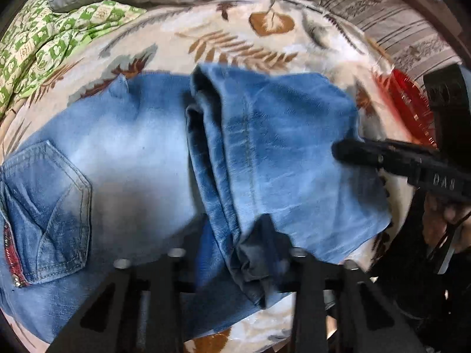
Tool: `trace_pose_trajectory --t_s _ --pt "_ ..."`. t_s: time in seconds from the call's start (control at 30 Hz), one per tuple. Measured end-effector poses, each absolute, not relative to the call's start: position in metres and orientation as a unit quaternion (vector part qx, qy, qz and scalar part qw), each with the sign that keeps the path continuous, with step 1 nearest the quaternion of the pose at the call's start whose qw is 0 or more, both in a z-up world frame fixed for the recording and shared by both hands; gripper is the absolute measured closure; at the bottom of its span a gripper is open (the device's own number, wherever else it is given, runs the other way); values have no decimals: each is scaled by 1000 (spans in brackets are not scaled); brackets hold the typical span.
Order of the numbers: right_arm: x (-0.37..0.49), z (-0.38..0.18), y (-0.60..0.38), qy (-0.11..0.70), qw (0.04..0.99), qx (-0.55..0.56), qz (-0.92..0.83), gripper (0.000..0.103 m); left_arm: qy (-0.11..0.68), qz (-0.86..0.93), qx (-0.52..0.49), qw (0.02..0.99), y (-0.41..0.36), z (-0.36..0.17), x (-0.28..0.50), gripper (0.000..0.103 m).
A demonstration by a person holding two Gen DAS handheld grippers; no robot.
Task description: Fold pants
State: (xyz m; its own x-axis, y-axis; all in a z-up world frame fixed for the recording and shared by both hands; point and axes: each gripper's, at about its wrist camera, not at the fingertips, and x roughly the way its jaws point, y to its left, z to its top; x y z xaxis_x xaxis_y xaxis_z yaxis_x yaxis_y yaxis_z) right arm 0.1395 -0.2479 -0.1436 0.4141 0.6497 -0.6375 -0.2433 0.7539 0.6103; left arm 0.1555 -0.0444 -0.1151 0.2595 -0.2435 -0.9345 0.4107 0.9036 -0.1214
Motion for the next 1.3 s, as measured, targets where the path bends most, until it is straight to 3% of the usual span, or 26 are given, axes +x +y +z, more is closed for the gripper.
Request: trace_pose_trajectory --t_s 0.07,0.1,0.2,0.27,0.3,0.33,0.37,0.4,0.43,0.57,0.77,0.87,0.93,1.0,1.2,1.3 --pt "133 -129 -247 451 825 197 278 91 555 -213 71 801 -41 -100 155 87" --pt "129 -120 -248 438 832 190 282 92 551 -211 75 804 -36 -96 155 98" --pt "130 -123 -246 452 841 154 252 92 582 -152 147 785 -27 -123 161 100" --pt "136 -140 -244 478 829 164 239 86 575 -159 134 791 -18 -128 160 100" --pt "137 -149 -249 489 821 186 231 75 575 -158 122 793 -15 -122 159 93" --pt "135 -153 -256 489 817 208 225 60 576 -155 113 795 -12 -118 160 69" --pt "131 -153 -262 484 813 230 227 49 574 -150 97 799 -9 -111 160 52" --pt "127 -152 -267 479 811 242 233 33 564 -147 81 809 -7 -100 160 23" --pt "119 -148 -272 469 815 249 233 29 549 -151 75 819 -9 -88 160 19" --pt "92 -133 -274 439 839 224 228 29 520 -164 90 833 -33 -61 160 18" --pt "66 -133 -268 418 848 221 239 29 504 -178 119 837 -89 -60 177 19" --pt "66 -138 -266 418 845 231 243 33 480 -171 196 838 -118 -74 187 19" --pt "66 -139 -265 416 848 225 241 34 491 -152 239 824 -125 -93 193 24" --pt "66 -144 -267 421 844 227 243 34 540 -135 233 797 -115 -117 205 41" --pt "65 -151 -275 424 840 243 236 34 556 -136 128 810 -76 -118 210 32" --pt "58 -145 -286 397 853 254 225 33 544 -131 104 823 -59 -103 194 21"
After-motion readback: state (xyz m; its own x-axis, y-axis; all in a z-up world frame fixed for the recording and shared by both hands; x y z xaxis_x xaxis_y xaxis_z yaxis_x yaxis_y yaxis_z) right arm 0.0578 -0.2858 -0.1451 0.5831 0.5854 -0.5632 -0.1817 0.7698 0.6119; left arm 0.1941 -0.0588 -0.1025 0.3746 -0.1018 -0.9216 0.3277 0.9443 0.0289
